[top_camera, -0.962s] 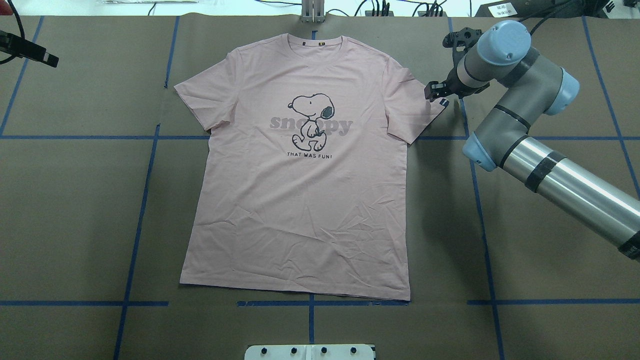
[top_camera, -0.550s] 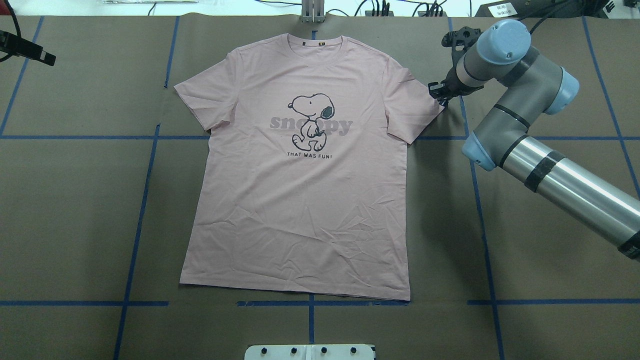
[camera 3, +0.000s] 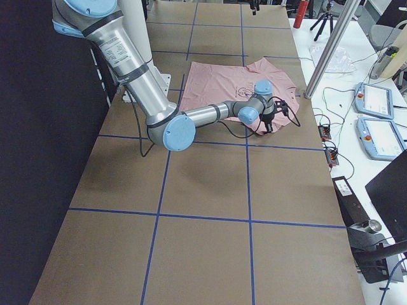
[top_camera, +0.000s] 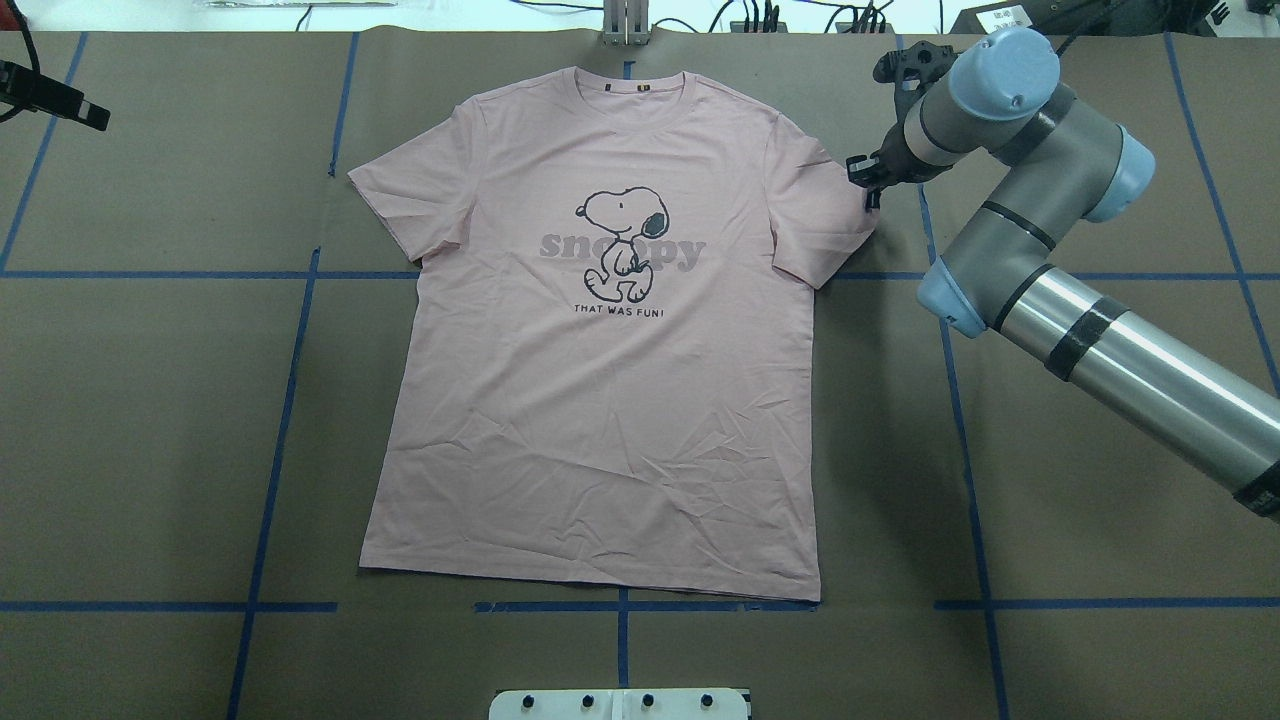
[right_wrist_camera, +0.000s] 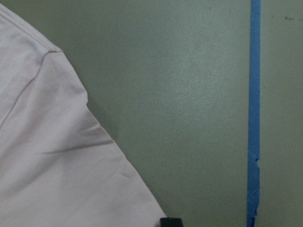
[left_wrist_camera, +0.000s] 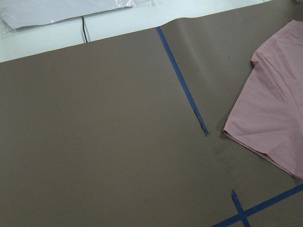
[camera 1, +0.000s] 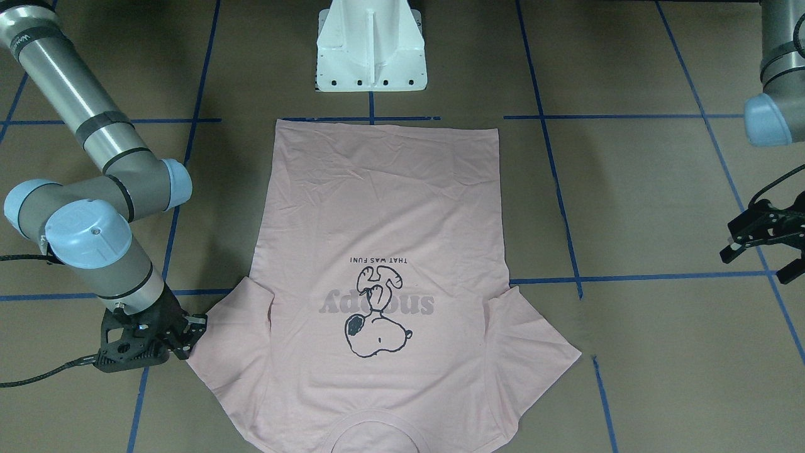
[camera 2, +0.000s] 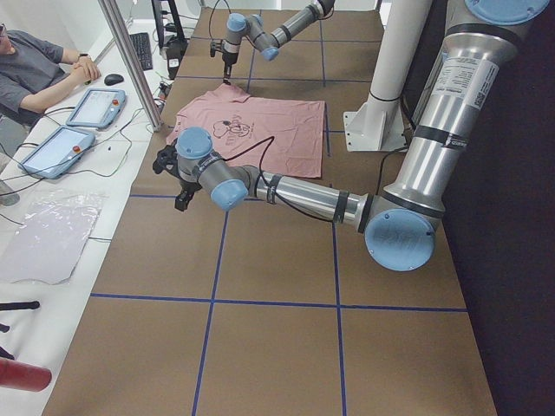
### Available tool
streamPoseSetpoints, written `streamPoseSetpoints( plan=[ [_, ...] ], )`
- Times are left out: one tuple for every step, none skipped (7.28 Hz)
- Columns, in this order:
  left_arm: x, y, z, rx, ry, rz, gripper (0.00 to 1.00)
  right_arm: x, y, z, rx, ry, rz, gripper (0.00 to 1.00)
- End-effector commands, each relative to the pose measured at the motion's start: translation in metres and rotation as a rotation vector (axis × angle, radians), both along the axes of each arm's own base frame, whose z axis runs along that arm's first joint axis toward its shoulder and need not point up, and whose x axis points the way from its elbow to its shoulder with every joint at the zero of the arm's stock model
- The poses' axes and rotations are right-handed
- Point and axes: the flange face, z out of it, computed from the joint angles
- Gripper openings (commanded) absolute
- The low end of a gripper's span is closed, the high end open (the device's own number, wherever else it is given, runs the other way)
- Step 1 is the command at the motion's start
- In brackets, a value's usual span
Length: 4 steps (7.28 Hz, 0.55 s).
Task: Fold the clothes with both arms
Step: 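Move the right gripper to the sleeve nearest it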
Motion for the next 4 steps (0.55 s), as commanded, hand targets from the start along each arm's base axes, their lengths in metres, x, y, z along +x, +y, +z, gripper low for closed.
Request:
streamPoseSetpoints(
  plan=[
    [0.0, 0.0, 0.0, 0.0, 0.0, 0.0, 1.0, -0.002, 0.009, -0.043, 0.01, -0.092, -0.053, 0.0],
    [0.0, 0.0, 0.0, 0.0, 0.0, 0.0, 1.0, -0.01, 0.004, -0.079, 0.004, -0.139, -0.031, 0.0],
    [0.0, 0.0, 0.0, 0.0, 0.0, 0.0, 1.0, -0.045, 0.013, -0.123, -0.023, -0.195, -0.025, 0.0],
    [0.0, 0.0, 0.0, 0.0, 0.0, 0.0, 1.0, -0.081, 0.016, -0.156, -0.062, -0.197, -0.014, 0.0]
  ],
)
